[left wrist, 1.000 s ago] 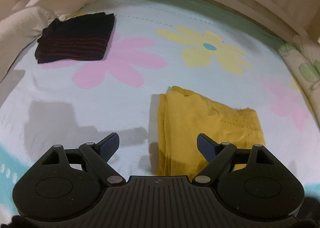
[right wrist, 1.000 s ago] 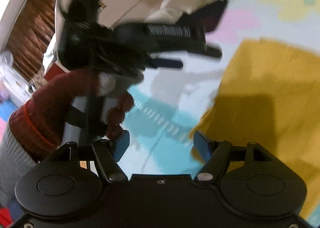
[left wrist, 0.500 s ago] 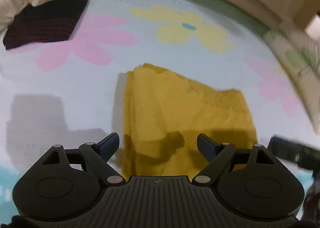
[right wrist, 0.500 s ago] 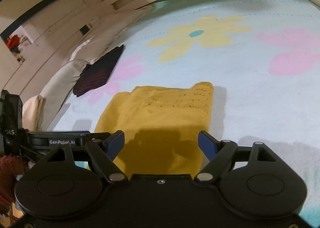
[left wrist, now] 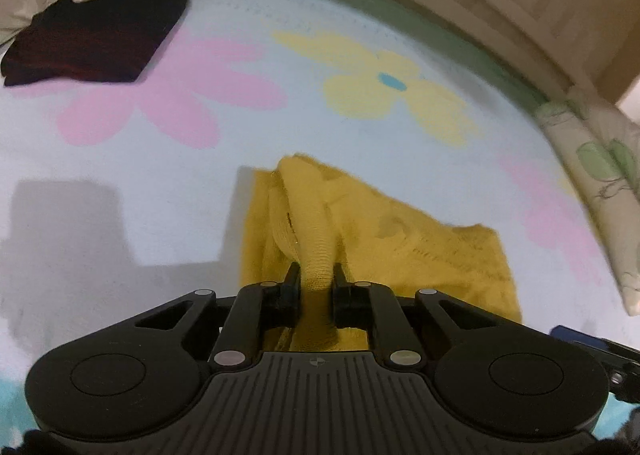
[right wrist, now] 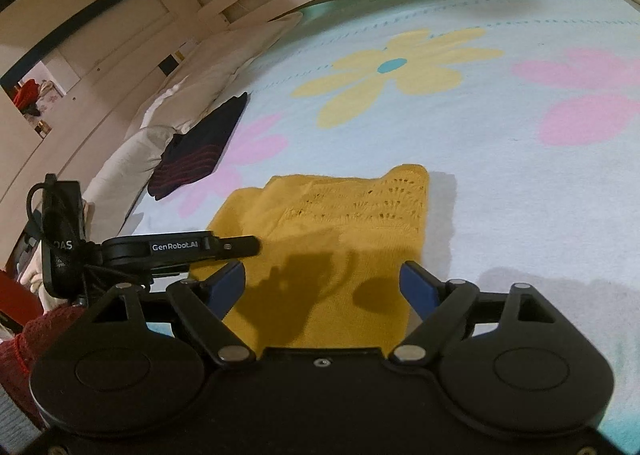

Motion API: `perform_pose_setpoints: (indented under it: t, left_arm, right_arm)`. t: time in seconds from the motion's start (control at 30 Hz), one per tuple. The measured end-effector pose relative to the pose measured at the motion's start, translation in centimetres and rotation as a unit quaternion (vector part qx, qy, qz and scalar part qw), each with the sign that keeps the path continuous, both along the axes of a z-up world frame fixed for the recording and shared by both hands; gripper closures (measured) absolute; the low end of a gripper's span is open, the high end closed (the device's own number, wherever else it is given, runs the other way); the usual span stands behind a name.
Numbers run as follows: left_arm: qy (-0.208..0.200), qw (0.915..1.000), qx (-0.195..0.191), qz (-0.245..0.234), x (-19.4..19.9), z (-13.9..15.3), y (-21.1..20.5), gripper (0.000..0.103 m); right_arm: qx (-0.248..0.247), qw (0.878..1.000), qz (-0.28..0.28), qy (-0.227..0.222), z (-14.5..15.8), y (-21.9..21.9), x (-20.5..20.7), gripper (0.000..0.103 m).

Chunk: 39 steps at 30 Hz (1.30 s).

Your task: Fold small clothes

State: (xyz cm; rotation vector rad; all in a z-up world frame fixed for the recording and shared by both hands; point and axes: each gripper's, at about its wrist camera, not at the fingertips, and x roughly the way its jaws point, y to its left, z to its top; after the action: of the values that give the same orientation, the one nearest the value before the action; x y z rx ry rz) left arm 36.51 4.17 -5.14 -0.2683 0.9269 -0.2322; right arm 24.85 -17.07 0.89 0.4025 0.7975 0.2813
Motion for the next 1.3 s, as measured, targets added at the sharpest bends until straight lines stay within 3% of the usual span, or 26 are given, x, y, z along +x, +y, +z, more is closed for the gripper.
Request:
perform_pose_setpoints:
  t: [0.1,0.17,0.2,0.3,0.33,0.37,0.47,0.63,0.67,0.77,0.9,1.2,1.3]
  left_arm:
    - [-0.057,0.9958,0.065,-0.031,-0.7,1.6,-1.7,0.091]
    - [-0.127,0.9807,0.132,-0.070,-1.6,2.9,-3.6,0.090]
    - [-0.138,0.9773,0.143,-0.073,-1.6,3.1,-3.9,0.090]
    - [-0.049,0.9936,0.086,-0.054,0.1,1.5,-2.9,0.086]
    - [-0.014,0.9952,0.085,-0.045,0.6,0.5,-2.4,0.084]
    - [0.000,0.9953,0.090,-0.034,0.7,-0.2,-1.9,0.075]
    - [-0.003,0.9968,0.076,-0.021,0.3,0.1,-0.4,0.058]
    - [0.031,0.9987,0.036,-0.018,-1.0,-0.6,2.1,0.046]
    - [0.032,0.9987,0.034,-0.018,-1.3,-0.8,2.6,0.039]
    - [0.041,0.9983,0.032,-0.025,-1.6,-0.6,3.8,0.036]
    - [0.053,0.9974,0.040,-0.028,-2.4,-0.2,4.8,0.023]
    - [0.037,0.9982,0.031,-0.035,-3.8,1.3,5.9,0.022]
    - [0.033,0.9985,0.001,-0.043,-4.5,1.8,6.2,0.017]
  right_arm:
    - [0.001,1.000,-0.007,0.001,-0.1,-0.4,0.0,0.017]
    - [0.002,1.000,-0.010,0.002,-0.2,-0.6,-0.1,0.017]
    - [0.003,1.000,-0.011,0.002,-0.2,-0.7,-0.1,0.017]
    - [0.003,1.000,-0.015,0.007,-0.3,-0.7,-0.1,0.017]
    - [0.004,1.000,-0.015,0.008,-0.4,-0.7,-0.1,0.017]
    - [0.003,1.000,-0.016,0.009,-0.4,-0.7,-0.2,0.017]
    - [0.001,1.000,-0.017,0.010,-0.4,-0.6,-0.2,0.016]
    - [0.000,1.000,-0.024,0.017,-0.9,-0.9,0.3,0.011]
    - [-0.001,1.000,-0.024,0.020,-1.0,-0.9,0.3,0.011]
    - [-0.006,0.999,-0.022,0.030,-1.6,-1.0,0.5,0.011]
    - [-0.006,0.999,-0.028,0.037,-2.0,-1.3,0.4,0.008]
    - [0.001,1.000,-0.014,0.023,-0.7,-0.3,0.5,0.003]
    - [0.001,1.000,-0.012,0.026,-0.9,0.0,0.7,0.003]
